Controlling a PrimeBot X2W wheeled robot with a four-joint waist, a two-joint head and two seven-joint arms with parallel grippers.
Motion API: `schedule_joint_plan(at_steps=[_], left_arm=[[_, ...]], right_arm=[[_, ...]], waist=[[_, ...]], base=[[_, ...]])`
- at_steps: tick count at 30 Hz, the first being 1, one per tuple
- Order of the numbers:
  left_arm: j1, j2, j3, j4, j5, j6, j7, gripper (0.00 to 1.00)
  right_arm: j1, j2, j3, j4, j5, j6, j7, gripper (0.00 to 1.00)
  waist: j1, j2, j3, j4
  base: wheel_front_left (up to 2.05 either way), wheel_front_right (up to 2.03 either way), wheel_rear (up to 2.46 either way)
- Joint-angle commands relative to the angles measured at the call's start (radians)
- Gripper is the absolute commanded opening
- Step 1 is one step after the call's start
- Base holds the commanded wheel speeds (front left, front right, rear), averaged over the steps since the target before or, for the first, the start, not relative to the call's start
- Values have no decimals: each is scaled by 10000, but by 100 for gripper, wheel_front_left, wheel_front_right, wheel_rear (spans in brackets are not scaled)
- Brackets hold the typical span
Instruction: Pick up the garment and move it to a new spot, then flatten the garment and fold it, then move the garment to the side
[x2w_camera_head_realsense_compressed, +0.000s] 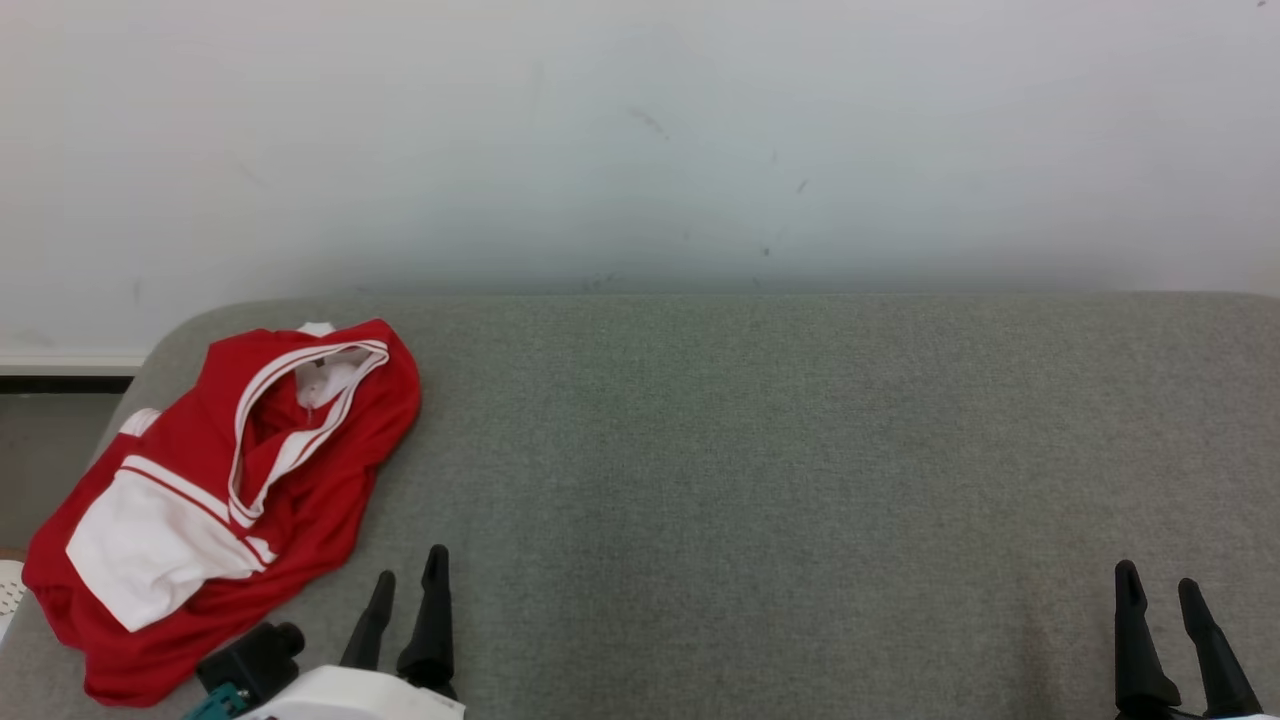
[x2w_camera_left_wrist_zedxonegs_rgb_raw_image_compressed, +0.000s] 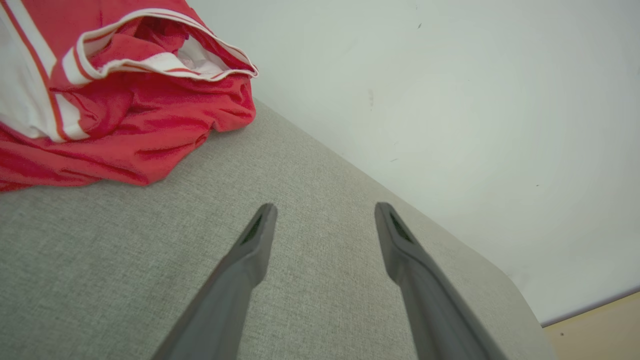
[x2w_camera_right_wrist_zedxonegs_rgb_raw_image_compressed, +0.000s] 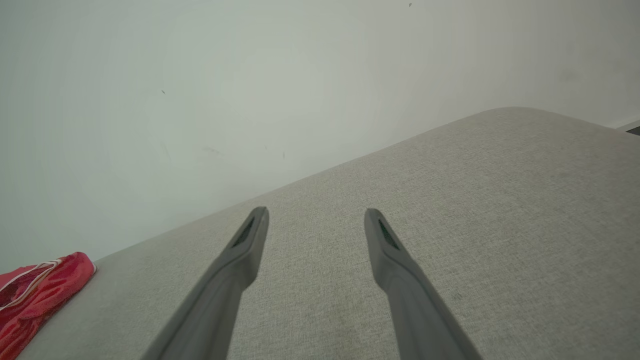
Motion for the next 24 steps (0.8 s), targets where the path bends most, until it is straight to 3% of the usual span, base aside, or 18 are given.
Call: schedule_joint_plan(at_steps=[1,12,24], left_arm=[[-190,78,-13,-35,236,32,-81,100],[-85,100,53,-38,2272,204,-349,100],[237,101,204,-318,3756,417,-608,100]], right_arm=[[8,-102,21,-46,-215,-9,-71,100],[-139,-343,385,181,-1513,-11,-344,100],[-287,-562,602,485,-2579,-12,-604,100]], waist=[[0,-1,-1,7],[0,-1,-45,7],[0,-1,-115,16]], base=[[0,0,0],[0,0,0],[0,0,0]])
